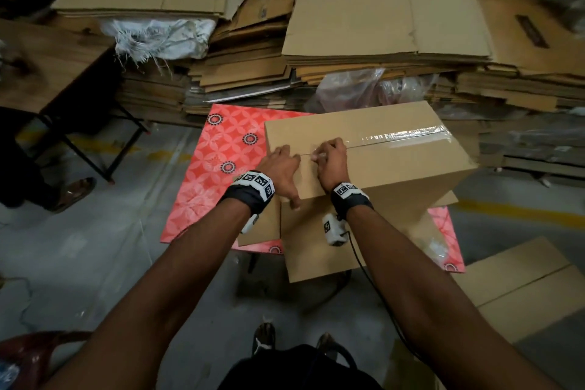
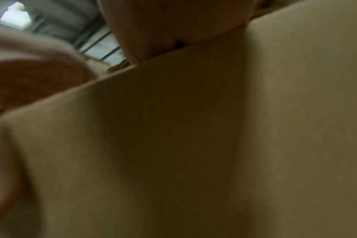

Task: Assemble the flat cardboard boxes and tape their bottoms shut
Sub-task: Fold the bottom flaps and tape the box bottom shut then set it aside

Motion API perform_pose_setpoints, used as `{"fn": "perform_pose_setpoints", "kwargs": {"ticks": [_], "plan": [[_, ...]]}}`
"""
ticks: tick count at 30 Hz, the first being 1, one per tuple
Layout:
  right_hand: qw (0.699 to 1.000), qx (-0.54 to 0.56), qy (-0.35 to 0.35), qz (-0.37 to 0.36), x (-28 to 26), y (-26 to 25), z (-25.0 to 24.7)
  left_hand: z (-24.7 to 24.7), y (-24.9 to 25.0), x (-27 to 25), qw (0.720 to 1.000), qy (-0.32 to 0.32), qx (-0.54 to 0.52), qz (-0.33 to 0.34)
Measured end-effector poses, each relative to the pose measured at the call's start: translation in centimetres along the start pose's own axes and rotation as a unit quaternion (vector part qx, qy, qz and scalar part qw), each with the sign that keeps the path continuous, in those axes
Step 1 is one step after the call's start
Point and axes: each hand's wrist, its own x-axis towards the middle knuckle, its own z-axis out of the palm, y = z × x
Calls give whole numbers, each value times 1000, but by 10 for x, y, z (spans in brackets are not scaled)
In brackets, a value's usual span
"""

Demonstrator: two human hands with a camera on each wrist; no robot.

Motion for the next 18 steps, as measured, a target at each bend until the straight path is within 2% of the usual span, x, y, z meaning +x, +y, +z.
{"fn": "perform_pose_setpoints", "kwargs": {"ticks": [4, 7, 11, 14, 18], "plan": [[997, 74, 0, -12, -1, -6, -15, -9, 3, 2, 1000, 0, 17, 3], [995, 99, -13, 20, -1, -1, -17, -12, 5, 3, 1000, -10, 25, -4], [990, 132, 16, 42, 3, 7, -20, -13, 4, 2, 1000, -12, 22, -5], [989, 128, 0, 71, 9, 8, -29, -13, 3, 0, 1000, -3, 26, -5], [995, 101, -15, 18, 10, 13, -34, -17, -2, -2, 999, -2, 32, -7]]}}
